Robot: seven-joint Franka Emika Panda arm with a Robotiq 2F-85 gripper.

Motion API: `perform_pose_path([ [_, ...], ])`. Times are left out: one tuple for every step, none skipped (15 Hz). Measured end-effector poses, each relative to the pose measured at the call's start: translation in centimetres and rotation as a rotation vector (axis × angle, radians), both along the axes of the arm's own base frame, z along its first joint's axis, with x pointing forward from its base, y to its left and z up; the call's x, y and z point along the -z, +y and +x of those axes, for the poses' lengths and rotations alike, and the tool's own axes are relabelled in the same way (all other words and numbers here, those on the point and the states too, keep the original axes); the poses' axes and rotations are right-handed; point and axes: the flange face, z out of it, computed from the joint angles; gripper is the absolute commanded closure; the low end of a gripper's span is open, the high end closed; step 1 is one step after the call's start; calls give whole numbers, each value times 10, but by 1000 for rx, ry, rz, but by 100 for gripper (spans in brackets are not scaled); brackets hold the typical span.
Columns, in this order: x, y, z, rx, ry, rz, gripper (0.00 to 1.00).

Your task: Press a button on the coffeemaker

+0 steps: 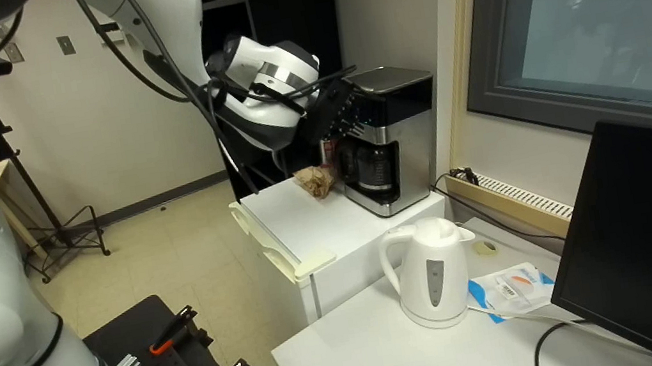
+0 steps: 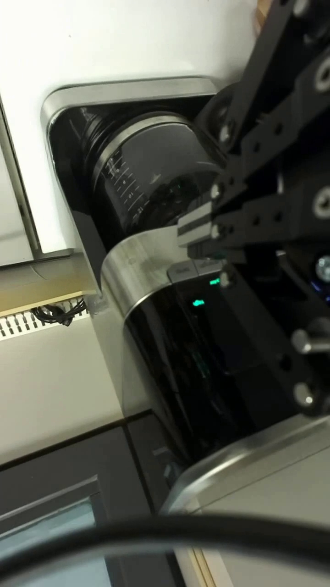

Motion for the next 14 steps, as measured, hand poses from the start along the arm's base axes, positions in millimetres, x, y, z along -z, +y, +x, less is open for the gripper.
perform_pose_path([
  [0, 0, 3, -2, -7, -2, 100],
  [1, 0, 5, -3, -12, -4, 100],
  [2, 0, 8, -3, -17, -5, 100],
  [3, -1, 11, -3, -21, -5, 100],
  [4, -1, 13, -3, -23, -6, 100],
  [6, 0, 14, -6, -25, -3, 100],
  [7, 0, 14, -10, -25, 1, 100],
  [8, 1, 14, -15, -26, 4, 100],
  [9, 2, 14, -21, -27, 7, 100],
  [11, 2, 14, -27, -27, 9, 100],
  [12, 2, 14, -29, -27, 9, 100],
  [14, 2, 14, -31, -27, 8, 100],
  [15, 2, 14, -33, -29, 6, 100],
  [15, 2, 14, -35, -30, 5, 100],
])
